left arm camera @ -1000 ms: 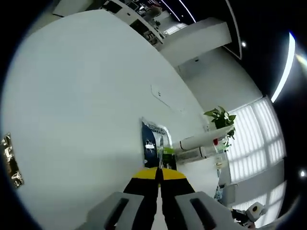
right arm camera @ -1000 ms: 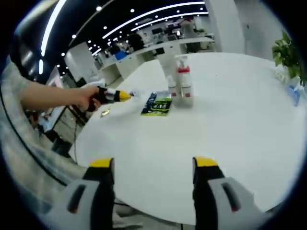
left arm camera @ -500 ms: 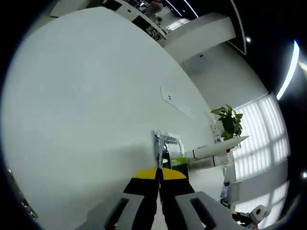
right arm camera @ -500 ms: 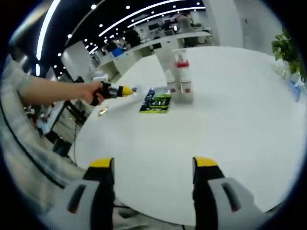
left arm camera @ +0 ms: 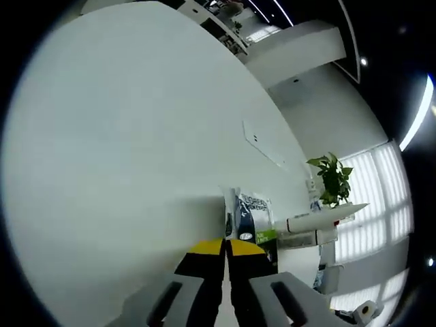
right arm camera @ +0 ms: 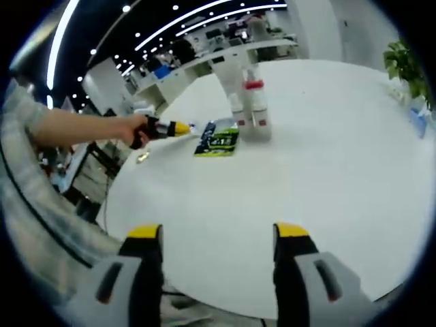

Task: Arrange the skincare products in the storage area until every visible bottle or jar stands upright without overlapping.

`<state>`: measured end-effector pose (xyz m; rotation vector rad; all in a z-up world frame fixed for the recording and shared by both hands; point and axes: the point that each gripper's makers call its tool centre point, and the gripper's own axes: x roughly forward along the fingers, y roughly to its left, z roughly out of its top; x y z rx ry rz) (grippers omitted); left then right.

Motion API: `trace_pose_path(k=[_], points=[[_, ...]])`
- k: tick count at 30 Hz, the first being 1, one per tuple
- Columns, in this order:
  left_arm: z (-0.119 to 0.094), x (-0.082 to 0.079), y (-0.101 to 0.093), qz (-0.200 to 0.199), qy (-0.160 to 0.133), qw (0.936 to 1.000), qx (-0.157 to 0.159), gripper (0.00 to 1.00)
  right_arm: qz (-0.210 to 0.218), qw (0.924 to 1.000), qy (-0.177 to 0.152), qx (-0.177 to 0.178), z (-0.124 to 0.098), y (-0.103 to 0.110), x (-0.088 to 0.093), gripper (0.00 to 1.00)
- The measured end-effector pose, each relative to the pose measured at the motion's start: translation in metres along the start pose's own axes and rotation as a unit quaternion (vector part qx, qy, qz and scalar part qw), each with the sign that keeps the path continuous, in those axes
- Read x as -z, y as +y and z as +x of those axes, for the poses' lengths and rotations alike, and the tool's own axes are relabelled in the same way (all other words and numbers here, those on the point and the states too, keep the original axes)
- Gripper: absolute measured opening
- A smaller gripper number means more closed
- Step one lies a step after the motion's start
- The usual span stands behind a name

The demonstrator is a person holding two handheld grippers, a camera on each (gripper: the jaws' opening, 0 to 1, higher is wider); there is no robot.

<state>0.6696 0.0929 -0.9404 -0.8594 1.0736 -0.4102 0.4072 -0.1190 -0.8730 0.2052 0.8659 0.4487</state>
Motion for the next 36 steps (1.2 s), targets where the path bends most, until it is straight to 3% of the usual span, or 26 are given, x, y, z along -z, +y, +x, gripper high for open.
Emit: trace_pose_path(k=[3,5,8,9,14,18,26,31,36], points=[[0.003,-0.005,0.009,0.008,0.006,0.9997,-0.022,0.02,0.007,1.0,0.005,-0.002,0.002,0.001,0.003,0.64],[0.01,-0.019,0.024,0.013,0.017,0.9991,-0.036,0.03,0.009,0.9999,0.007,-0.002,0.003,0.001,0.005,0.64],[0.008,-0.014,0.026,0.037,0.033,0.9976,-0.049,0.03,0.011,0.9999,0.008,-0.005,0.004,0.003,0.005,0.63],[0.01,-0.018,0.037,0.051,0.046,0.9957,-0.062,0.04,0.013,0.9999,0.009,-0.007,0.005,0.004,0.006,0.63],[0.008,-0.022,0.041,0.081,0.069,0.9923,-0.062,0.04,0.012,0.9998,0.01,-0.011,0.009,0.007,0.005,0.63],[0.013,-0.028,0.052,0.081,0.076,0.9915,-0.068,0.05,0.016,0.9998,0.006,-0.013,0.01,0.009,0.004,0.63],[0.007,-0.02,0.052,0.077,0.081,0.9904,-0.082,0.1,0.022,0.9996,0.004,-0.015,0.01,0.009,0.006,0.63],[0.003,-0.009,0.048,0.067,0.083,0.9907,-0.084,0.16,0.026,0.9995,-0.001,-0.017,0.008,0.01,0.006,0.63],[-0.01,-0.011,0.043,0.078,0.073,0.9895,-0.097,0.26,0.03,0.9994,-0.008,-0.016,0.006,0.011,0.005,0.63]])
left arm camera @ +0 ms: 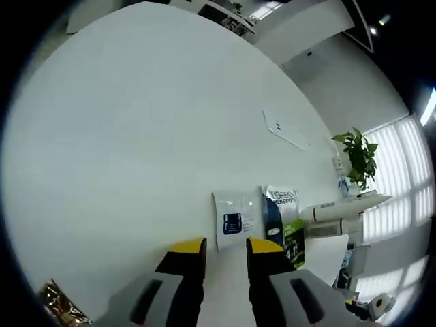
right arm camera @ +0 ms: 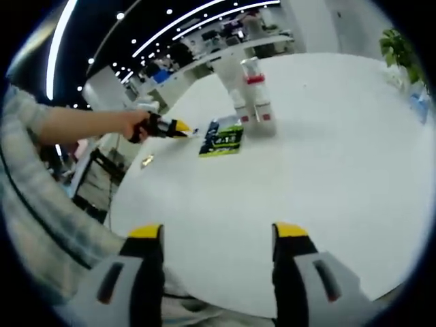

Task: Arrange the skincare products in the storage area until every visible bottle or jar stands upright without overlapping.

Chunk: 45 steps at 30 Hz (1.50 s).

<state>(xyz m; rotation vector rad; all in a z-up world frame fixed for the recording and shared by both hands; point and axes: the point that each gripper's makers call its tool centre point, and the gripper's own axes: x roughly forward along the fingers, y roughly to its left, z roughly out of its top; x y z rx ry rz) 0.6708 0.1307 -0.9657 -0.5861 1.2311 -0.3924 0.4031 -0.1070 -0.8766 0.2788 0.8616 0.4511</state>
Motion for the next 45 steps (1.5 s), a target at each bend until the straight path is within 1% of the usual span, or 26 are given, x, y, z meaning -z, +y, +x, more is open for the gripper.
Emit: trace_pose_path(k=[2,4,6,8,10,12,13,14,16,19,20,21,22,23,24,26,28,29,31,33,38,40,42,43,44,45], points=[[-0.011,0.002,-0.003,0.003,-0.003,1.0,0.0,0.28,0.0,1.0,-0.003,0.0,-0.001,0.0,0.0,0.63],[-0.019,-0.006,0.0,0.012,-0.021,0.9997,0.005,0.29,0.001,1.0,-0.006,-0.001,-0.001,0.001,0.001,0.63],[-0.032,-0.01,0.0,0.027,-0.032,0.9991,-0.003,0.33,0.001,1.0,-0.008,-0.002,-0.001,0.002,0.002,0.63],[-0.038,-0.012,0.012,0.048,-0.038,0.998,-0.012,0.39,0.0,1.0,-0.008,-0.005,0.0,0.004,0.003,0.63],[-0.047,-0.013,0.024,0.087,-0.042,0.9949,-0.027,0.49,-0.002,0.9999,-0.009,-0.008,0.001,0.006,0.005,0.63],[-0.053,-0.014,0.053,0.142,-0.018,0.9882,-0.053,0.56,-0.002,0.9999,-0.009,-0.013,0.002,0.009,0.006,0.63],[-0.06,-0.011,0.068,0.172,-0.004,0.9821,-0.076,0.59,-0.004,0.9998,-0.01,-0.014,0.003,0.01,0.006,0.63],[-0.062,-0.009,0.073,0.18,0.0,0.9802,-0.083,0.61,-0.005,0.9998,-0.01,-0.015,0.003,0.01,0.007,0.63],[-0.075,0.002,0.093,0.208,0.018,0.972,-0.109,0.64,-0.005,0.9998,-0.009,-0.017,0.003,0.012,0.007,0.63],[-0.091,0.009,0.107,0.222,0.028,0.9662,-0.127,0.7,-0.006,0.9998,-0.009,-0.018,0.003,0.013,0.008,0.63],[-0.095,0.013,0.109,0.238,0.037,0.9618,-0.131,0.72,-0.006,0.9998,-0.009,-0.018,0.003,0.013,0.009,0.63],[-0.101,0.018,0.117,0.261,0.052,0.9535,-0.142,0.74,-0.005,0.9998,-0.009,-0.018,0.003,0.014,0.01,0.63],[-0.105,0.017,0.128,0.282,0.066,0.9454,-0.15,0.75,-0.003,0.9998,-0.009,-0.019,0.004,0.014,0.01,0.63],[-0.11,0.021,0.139,0.307,0.089,0.9332,-0.164,0.75,-0.003,0.9998,-0.01,-0.019,0.004,0.015,0.011,0.63],[-0.119,0.033,0.139,0.322,0.102,0.9247,-0.175,0.75,-0.003,0.9997,-0.01,-0.02,0.004,0.016,0.011,0.63],[-0.123,0.036,0.145,0.336,0.115,0.9173,-0.18,0.75,-0.004,0.9998,-0.009,-0.02,0.005,0.017,0.011,0.63],[-0.13,0.045,0.143,0.367,0.127,0.9038,-0.179,0.75,-0.006,0.9998,-0.008,-0.019,0.005,0.018,0.011,0.63],[-0.13,0.04,0.144,0.391,0.131,0.8928,-0.182,0.75,-0.007,0.9998,-0.009,-0.018,0.004,0.018,0.01,0.63],[-0.127,0.039,0.148,0.424,0.141,0.8764,-0.18,0.74,-0.007,0.9998,-0.01,-0.016,0.004,0.017,0.01,0.63],[-0.125,0.041,0.15,0.433,0.149,0.8709,-0.178,0.71,-0.007,0.9998,-0.01,-0.013,0.002,0.016,0.009,0.63],[-0.115,0.041,0.156,0.448,0.161,0.8623,-0.174,0.63,-0.008,0.9999,-0.011,-0.006,0.0,0.016,0.007,0.63],[-0.114,0.042,0.162,0.46,0.174,0.8538,-0.171,0.55,-0.005,0.9999,-0.013,-0.005,-0.001,0.015,0.006,0.63],[-0.12,0.046,0.174,0.482,0.202,0.8316,-0.188,0.52,-0.004,0.9999,-0.014,-0.003,-0.001,0.014,0.005,0.63],[-0.117,0.045,0.167,0.475,0.178,0.8443,-0.174,0.52,-0.004,0.9999,-0.014,-0.002,-0.002,0.014,0.005,0.63],[-0.117,0.045,0.165,0.461,0.169,0.8534,-0.175,0.52,-0.004,0.9999,-0.015,-0.002,-0.002,0.013,0.005,0.63],[-0.117,0.043,0.167,0.458,0.168,0.8548,-0.177,0.51,-0.004,0.9999,-0.016,-0.001,-0.003,0.013,0.004,0.63]])
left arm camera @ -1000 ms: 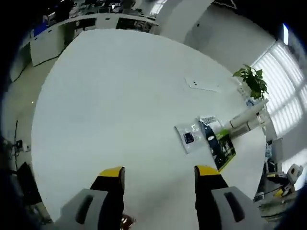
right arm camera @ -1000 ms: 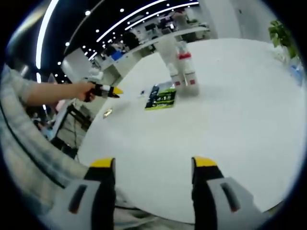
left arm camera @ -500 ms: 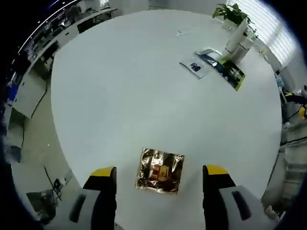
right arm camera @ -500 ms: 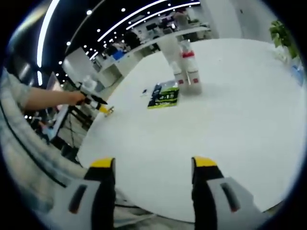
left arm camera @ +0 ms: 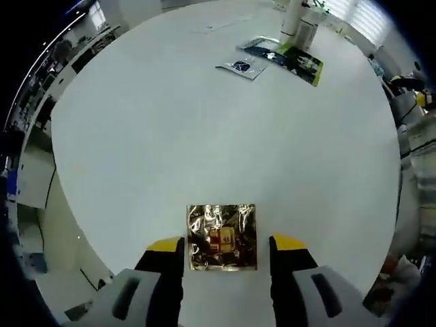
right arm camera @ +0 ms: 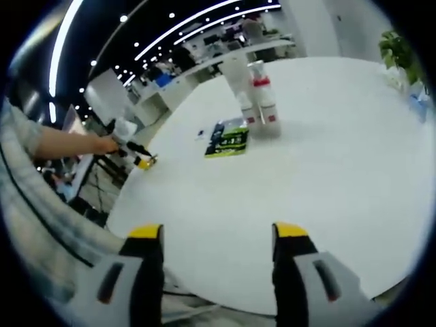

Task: Arrange the skincare products in the storage area until every visible bottle or jar stands upright without overlapping.

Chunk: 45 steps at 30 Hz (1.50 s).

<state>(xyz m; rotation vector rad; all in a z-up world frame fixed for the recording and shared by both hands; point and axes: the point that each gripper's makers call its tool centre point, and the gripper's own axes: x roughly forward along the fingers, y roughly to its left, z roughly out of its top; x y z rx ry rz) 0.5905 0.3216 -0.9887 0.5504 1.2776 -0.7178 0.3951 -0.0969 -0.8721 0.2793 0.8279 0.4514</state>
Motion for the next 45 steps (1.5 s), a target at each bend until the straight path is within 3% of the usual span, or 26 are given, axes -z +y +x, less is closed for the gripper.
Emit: trace_pose_path(k=[2,4,6,8,18,25,29,32,39,45], points=[[0.002,0.0,0.0,-0.005,-0.001,1.0,-0.002,0.49,0.001,1.0,0.0,0.0,0.0,-0.001,0.0,0.63],[0.0,-0.003,-0.006,-0.012,-0.01,0.9999,-0.002,0.4,-0.001,1.0,0.003,-0.001,0.0,-0.001,0.001,0.63],[0.0,-0.004,-0.011,-0.01,-0.016,0.9998,-0.005,0.39,-0.003,1.0,0.002,-0.003,0.001,0.001,0.0,0.63],[-0.001,-0.005,-0.015,-0.034,-0.022,0.9991,-0.007,0.39,-0.006,1.0,0.0,-0.007,0.002,0.003,-0.001,0.63],[-0.006,-0.006,-0.045,-0.037,-0.026,0.9989,-0.001,0.39,-0.01,0.9997,0.001,-0.023,0.005,0.007,0.001,0.63],[-0.021,-0.03,-0.075,-0.051,-0.085,0.995,0.008,0.39,-0.007,0.9994,-0.008,-0.034,0.004,0.001,-0.004,0.63],[-0.03,-0.036,-0.105,-0.036,-0.09,0.9953,0.009,0.39,-0.003,0.9988,-0.008,-0.048,0.008,0.0,-0.003,0.63],[-0.039,-0.039,-0.128,0.004,-0.084,0.9965,0.009,0.39,-0.006,0.9981,-0.004,-0.062,0.013,0.003,-0.004,0.63],[-0.07,-0.055,-0.172,0.019,-0.094,0.9954,-0.003,0.39,-0.017,0.9956,0.002,-0.092,0.023,0.008,-0.012,0.62],[-0.09,-0.083,-0.202,0.005,-0.136,0.9907,-0.009,0.39,-0.011,0.9939,-0.003,-0.109,0.031,0.001,-0.038,0.62]])
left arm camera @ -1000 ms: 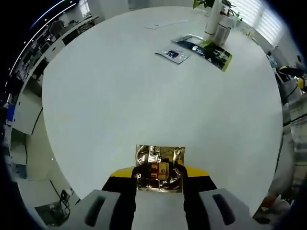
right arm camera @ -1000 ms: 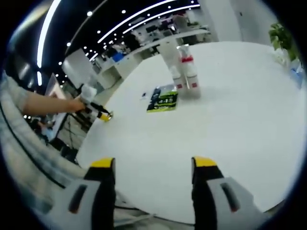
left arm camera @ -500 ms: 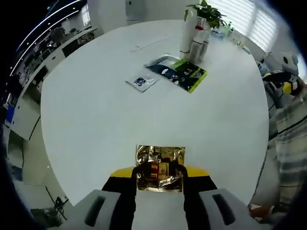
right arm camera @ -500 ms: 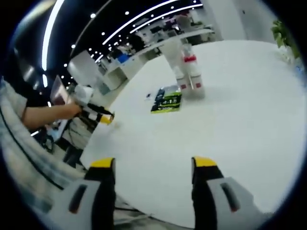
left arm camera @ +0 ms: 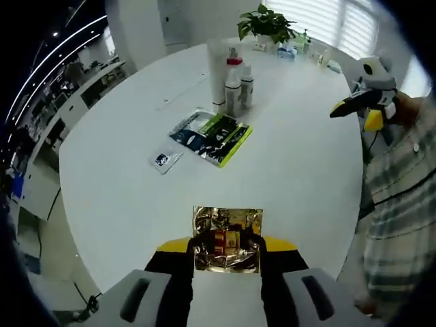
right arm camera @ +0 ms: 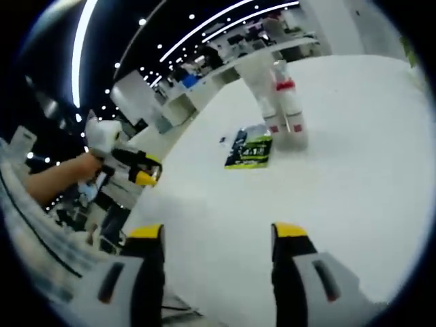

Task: Arrange the skincare products in the storage area until every visible bottle or jar stands upright without overlapping.

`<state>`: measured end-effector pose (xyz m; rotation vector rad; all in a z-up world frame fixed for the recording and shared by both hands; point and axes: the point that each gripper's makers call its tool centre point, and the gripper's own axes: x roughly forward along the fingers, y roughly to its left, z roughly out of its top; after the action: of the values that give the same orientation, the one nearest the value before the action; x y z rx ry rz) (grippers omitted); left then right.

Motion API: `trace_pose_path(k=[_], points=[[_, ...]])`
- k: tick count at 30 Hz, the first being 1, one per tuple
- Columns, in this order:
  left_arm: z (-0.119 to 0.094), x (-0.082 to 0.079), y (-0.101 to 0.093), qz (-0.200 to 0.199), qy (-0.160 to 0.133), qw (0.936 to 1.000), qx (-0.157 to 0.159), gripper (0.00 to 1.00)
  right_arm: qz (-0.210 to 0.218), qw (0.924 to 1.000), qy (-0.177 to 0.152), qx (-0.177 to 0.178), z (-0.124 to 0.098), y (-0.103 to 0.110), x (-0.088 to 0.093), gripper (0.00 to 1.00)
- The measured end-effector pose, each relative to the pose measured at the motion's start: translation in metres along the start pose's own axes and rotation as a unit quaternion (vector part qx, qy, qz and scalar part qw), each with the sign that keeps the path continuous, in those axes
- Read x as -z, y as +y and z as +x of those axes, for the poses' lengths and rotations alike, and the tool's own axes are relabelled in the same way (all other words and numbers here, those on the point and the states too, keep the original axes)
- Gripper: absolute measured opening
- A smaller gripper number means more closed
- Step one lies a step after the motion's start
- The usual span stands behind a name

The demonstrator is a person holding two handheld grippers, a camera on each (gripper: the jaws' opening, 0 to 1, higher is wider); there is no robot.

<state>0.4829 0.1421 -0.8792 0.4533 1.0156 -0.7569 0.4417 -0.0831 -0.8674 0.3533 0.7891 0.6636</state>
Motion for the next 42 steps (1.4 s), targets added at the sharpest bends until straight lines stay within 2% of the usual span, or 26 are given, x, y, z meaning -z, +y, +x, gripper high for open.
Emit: trace_pose_path(k=[5,7,8,10,15,17,19,22,26,28,32,35,37,42], points=[[-0.002,-0.019,-0.026,0.007,-0.02,0.9997,0.009,0.39,-0.023,0.9995,0.003,-0.022,0.006,0.003,-0.018,0.62],[-0.004,-0.027,-0.035,0.007,-0.03,0.9995,0.011,0.39,-0.035,0.9978,0.01,-0.055,0.01,0.01,-0.021,0.62],[-0.004,-0.03,-0.039,0.007,-0.033,0.9993,0.013,0.39,-0.04,0.9974,0.017,-0.058,0.012,0.009,-0.021,0.61],[-0.007,-0.037,-0.051,0.002,-0.04,0.999,0.023,0.39,-0.039,0.997,0.025,-0.061,0.015,0.009,-0.022,0.61],[-0.015,-0.049,-0.07,0.028,-0.046,0.9983,0.025,0.39,-0.033,0.9947,0.018,-0.096,0.019,0.024,-0.035,0.61],[-0.019,-0.058,-0.076,0.011,-0.06,0.9977,0.029,0.39,-0.026,0.9932,0.015,-0.113,0.02,0.032,-0.034,0.61],[-0.021,-0.064,-0.084,0.016,-0.066,0.9972,0.033,0.39,-0.016,0.9918,0.027,-0.124,0.022,0.038,-0.026,0.6],[-0.021,-0.066,-0.092,0.036,-0.061,0.9969,0.032,0.39,-0.014,0.9902,0.028,-0.136,0.023,0.045,-0.02,0.57],[-0.021,-0.065,-0.103,0.057,-0.055,0.9962,0.036,0.39,0.002,0.984,0.03,-0.175,0.017,0.064,-0.016,0.5],[-0.022,-0.065,-0.108,0.066,-0.057,0.9954,0.039,0.39,0.002,0.9812,0.019,-0.192,0.015,0.073,-0.019,0.45],[-0.023,-0.066,-0.121,0.081,-0.064,0.9935,0.05,0.39,0.027,0.9738,0.013,-0.226,0.011,0.09,-0.022,0.34],[-0.024,-0.066,-0.133,0.094,-0.063,0.9919,0.057,0.39,0.028,0.9728,0.022,-0.229,0.013,0.097,-0.019,0.29],[-0.025,-0.068,-0.148,0.118,-0.062,0.9888,0.068,0.39,0.026,0.9729,0.032,-0.227,0.017,0.101,-0.014,0.28],[-0.027,-0.073,-0.168,0.145,-0.063,0.9844,0.077,0.39,0.018,0.9775,0.062,-0.201,0.023,0.099,0.0,0.21]])
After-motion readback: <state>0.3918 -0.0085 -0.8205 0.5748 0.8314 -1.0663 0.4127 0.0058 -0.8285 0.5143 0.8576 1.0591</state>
